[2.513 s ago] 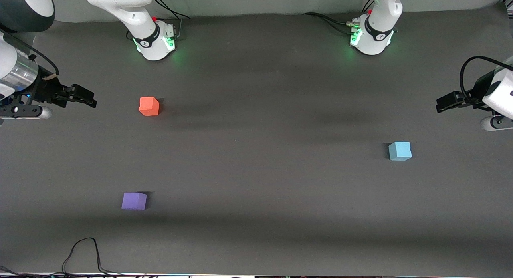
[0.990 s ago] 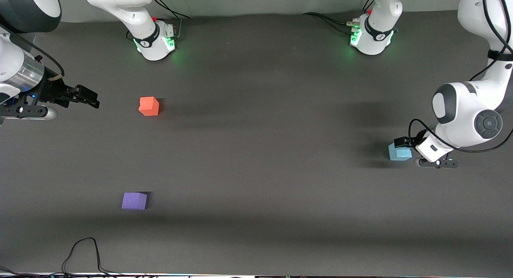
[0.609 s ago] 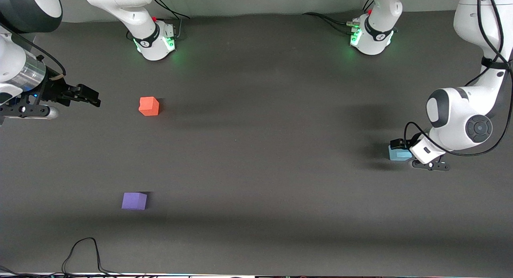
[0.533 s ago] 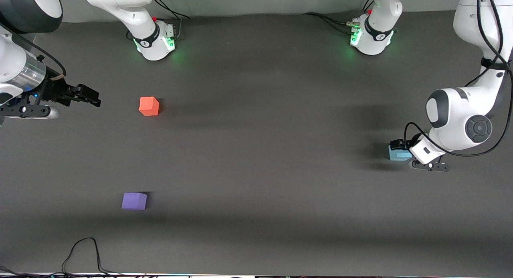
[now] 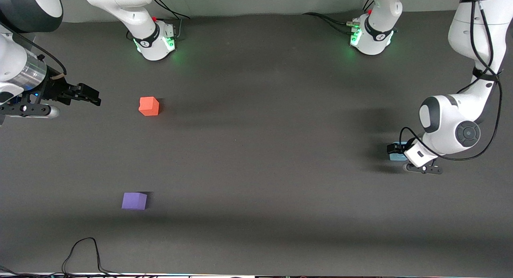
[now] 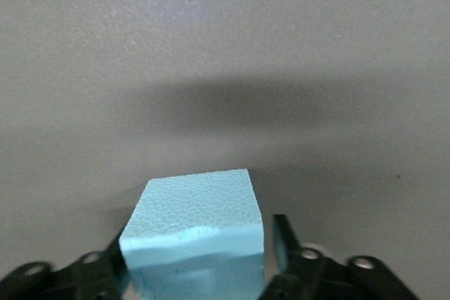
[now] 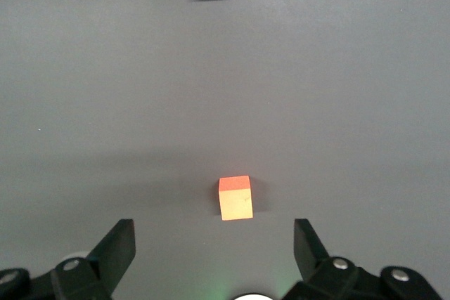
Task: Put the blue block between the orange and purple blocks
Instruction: 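Move the left gripper down over the light blue cube, then close the left gripper on the blue cube and lift it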
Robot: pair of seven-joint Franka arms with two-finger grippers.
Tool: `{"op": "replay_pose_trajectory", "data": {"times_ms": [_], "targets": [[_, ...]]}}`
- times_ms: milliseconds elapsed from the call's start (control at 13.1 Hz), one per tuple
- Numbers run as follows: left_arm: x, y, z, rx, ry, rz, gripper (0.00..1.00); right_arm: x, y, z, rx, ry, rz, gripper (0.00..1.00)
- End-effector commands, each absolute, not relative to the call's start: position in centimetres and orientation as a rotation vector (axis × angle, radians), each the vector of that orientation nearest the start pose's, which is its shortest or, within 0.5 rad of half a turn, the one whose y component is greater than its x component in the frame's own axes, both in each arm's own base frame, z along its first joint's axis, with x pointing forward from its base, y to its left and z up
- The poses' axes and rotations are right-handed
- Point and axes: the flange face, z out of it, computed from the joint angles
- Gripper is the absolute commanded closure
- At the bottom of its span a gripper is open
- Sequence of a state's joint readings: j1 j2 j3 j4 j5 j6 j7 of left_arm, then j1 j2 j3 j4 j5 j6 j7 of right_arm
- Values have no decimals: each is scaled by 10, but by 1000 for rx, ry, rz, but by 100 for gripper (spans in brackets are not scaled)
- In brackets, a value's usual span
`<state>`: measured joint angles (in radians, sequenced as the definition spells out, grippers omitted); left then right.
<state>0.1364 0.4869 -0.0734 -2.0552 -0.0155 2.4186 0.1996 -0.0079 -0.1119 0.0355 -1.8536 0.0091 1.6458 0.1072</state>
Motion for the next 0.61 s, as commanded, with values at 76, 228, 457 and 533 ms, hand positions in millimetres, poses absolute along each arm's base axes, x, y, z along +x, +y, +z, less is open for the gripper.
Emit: {"op": "replay_pose_trajectory", "data": {"times_ms": [76,228,457,533], "targets": [[583,36,193,-3196,192,178,100,518,9,552,-3140,162,120,0],[583,37,203,-3195,189,181,100,522,9,547,-3140,165,106,0],[579,41,290,-3186,187,168,100,527,9,544,-3143,161,82,0],[574,43,333,-3179,179,130,100,528,10,543,-3143,159,79,0]]}}
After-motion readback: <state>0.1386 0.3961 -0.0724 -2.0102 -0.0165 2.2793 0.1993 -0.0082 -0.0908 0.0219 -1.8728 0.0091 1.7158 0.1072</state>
